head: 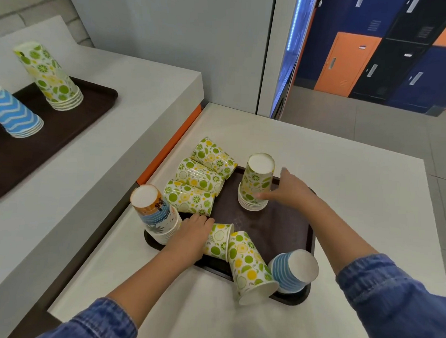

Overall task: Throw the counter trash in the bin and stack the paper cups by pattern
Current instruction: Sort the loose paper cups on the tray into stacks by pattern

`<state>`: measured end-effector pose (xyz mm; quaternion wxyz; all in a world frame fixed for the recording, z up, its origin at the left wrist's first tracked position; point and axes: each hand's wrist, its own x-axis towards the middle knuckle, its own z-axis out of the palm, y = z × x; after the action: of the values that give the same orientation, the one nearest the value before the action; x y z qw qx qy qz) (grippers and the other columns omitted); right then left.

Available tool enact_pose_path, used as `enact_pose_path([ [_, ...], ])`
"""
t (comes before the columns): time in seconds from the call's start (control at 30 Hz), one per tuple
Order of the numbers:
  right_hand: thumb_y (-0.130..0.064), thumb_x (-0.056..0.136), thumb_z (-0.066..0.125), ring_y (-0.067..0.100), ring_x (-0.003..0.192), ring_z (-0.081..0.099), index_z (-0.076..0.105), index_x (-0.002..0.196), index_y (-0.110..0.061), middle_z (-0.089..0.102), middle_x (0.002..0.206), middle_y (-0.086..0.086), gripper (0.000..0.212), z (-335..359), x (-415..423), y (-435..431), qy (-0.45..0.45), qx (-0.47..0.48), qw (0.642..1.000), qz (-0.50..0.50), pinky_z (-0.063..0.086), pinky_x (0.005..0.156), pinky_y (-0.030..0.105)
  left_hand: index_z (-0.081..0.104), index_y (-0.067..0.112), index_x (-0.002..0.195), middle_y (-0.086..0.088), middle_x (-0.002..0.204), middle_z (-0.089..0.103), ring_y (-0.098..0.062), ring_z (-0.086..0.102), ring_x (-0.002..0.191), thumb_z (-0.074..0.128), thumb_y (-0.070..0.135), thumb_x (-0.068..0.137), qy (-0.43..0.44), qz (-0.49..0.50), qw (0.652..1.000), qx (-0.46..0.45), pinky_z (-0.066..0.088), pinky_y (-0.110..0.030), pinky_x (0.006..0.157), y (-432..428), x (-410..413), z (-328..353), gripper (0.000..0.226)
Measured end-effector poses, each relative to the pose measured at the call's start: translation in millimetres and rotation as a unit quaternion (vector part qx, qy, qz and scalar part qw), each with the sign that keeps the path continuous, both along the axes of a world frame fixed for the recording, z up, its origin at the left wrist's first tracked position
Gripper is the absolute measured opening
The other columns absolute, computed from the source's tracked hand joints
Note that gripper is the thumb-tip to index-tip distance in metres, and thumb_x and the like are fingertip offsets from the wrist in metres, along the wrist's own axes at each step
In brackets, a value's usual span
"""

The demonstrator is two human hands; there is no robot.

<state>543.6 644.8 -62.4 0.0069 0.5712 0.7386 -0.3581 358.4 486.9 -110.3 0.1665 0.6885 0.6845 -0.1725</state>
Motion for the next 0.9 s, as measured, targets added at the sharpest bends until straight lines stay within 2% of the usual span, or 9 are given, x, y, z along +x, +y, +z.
enact_pose_path([
  [0.07,-0.057,0.071,0.071,0.013,0.071,0.056,0.054,0.076,-0.018,0.061,0.084,0.0,0.043,26.1,2.5,-23.9,-0.129,0.021,0.989,0.067,0.038,0.056,0.024,0.029,0.011,0.142,-0.008,0.137,0.04,-0.025,0.038,0.125,0.07,0.012,0.075,0.007,0.002,1.0,0.006,0.034,-0.033,0.102,0.0,1.1,0.1,0.078],
  [0.13,-0.062,0.073,0.064,0.013,0.064,0.053,0.054,0.068,-0.016,0.057,0.07,-0.002,0.047,41.2,-6.9,-62.1,-0.186,0.014,0.972,0.144,0.039,0.055,0.026,0.032,0.011,0.139,-0.008,0.134,0.042,-0.025,0.04,0.123,0.069,0.009,0.075,0.024,0.007,1.0,0.017,0.034,-0.034,0.101,-1.3,3.4,1.7,0.074],
  [0.2,-0.063,0.075,0.063,0.016,0.069,0.054,0.056,0.075,-0.011,0.056,0.072,-0.002,0.053,39.0,-23.0,-98.3,-0.218,-0.023,0.955,0.199,0.042,0.06,0.027,0.033,0.011,0.138,-0.009,0.134,0.043,-0.026,0.04,0.123,0.066,0.004,0.075,0.049,0.011,0.998,0.029,0.033,-0.034,0.101,-2.6,7.6,6.4,0.071],
  [0.3,-0.056,0.076,0.068,0.021,0.097,0.06,0.058,0.114,-0.007,0.061,0.106,0.005,0.062,22.1,-39.8,-124.1,-0.253,-0.046,0.941,0.22,0.047,0.079,0.032,0.031,0.009,0.139,-0.01,0.135,0.041,-0.028,0.038,0.125,0.058,0.002,0.08,0.077,0.008,0.996,0.044,0.031,-0.035,0.103,-3.6,16.3,19.3,0.065],
  [0.37,-0.05,0.077,0.071,0.026,0.116,0.056,0.042,0.133,-0.003,0.054,0.127,0.009,0.079,7.4,-41.9,-125.5,-0.261,-0.044,0.944,0.195,0.048,0.092,0.036,0.031,0.007,0.139,-0.012,0.135,0.041,-0.03,0.036,0.127,0.052,-0.001,0.083,0.096,0.004,0.994,0.059,0.029,-0.037,0.104,-4.1,23.3,31.4,0.06],
  [0.43,-0.048,0.075,0.073,0.028,0.121,0.053,0.021,0.144,0.001,0.05,0.134,0.011,0.099,-6.9,-41.9,-123.2,-0.275,-0.039,0.945,0.176,0.046,0.097,0.042,0.03,0.005,0.139,-0.015,0.136,0.04,-0.032,0.034,0.129,0.049,-0.001,0.085,0.118,-0.003,0.991,0.068,0.026,-0.041,0.107,-3.3,29.6,45.5,0.057],
  [0.57,-0.05,0.075,0.069,0.028,0.123,0.05,-0.004,0.15,-0.002,0.046,0.14,0.009,0.115,-18.2,-40.7,-117.9,-0.282,-0.022,0.945,0.166,0.043,0.097,0.043,0.031,0.01,0.14,-0.017,0.138,0.036,-0.039,0.031,0.131,0.053,0.011,0.088,0.175,0.0,0.98,0.091,0.019,-0.051,0.112,1.7,34.0,81.3,0.056],
  [0.77,-0.051,0.075,0.068,0.03,0.122,0.049,-0.003,0.151,-0.012,0.045,0.138,0.012,0.111,-26.1,-45.0,-119.2,-0.271,-0.031,0.952,0.139,0.044,0.096,0.043,0.024,0.03,0.143,-0.011,0.13,0.039,-0.032,0.045,0.113,0.061,0.031,0.085,0.198,0.014,0.941,0.275,0.037,-0.044,0.091,36.8,11.7,154.7,0.069],
  [0.9,-0.05,0.072,0.07,0.032,0.127,0.044,0.0,0.152,-0.015,0.035,0.143,0.015,0.112,-11.0,-43.4,-118.3,-0.154,-0.034,0.985,0.069,0.043,0.097,0.04,0.023,0.032,0.145,-0.012,0.131,0.04,-0.033,0.041,0.119,0.07,0.042,0.079,0.226,-0.047,0.933,0.276,0.038,-0.045,0.09,90.1,18.3,179.8,0.082],
])
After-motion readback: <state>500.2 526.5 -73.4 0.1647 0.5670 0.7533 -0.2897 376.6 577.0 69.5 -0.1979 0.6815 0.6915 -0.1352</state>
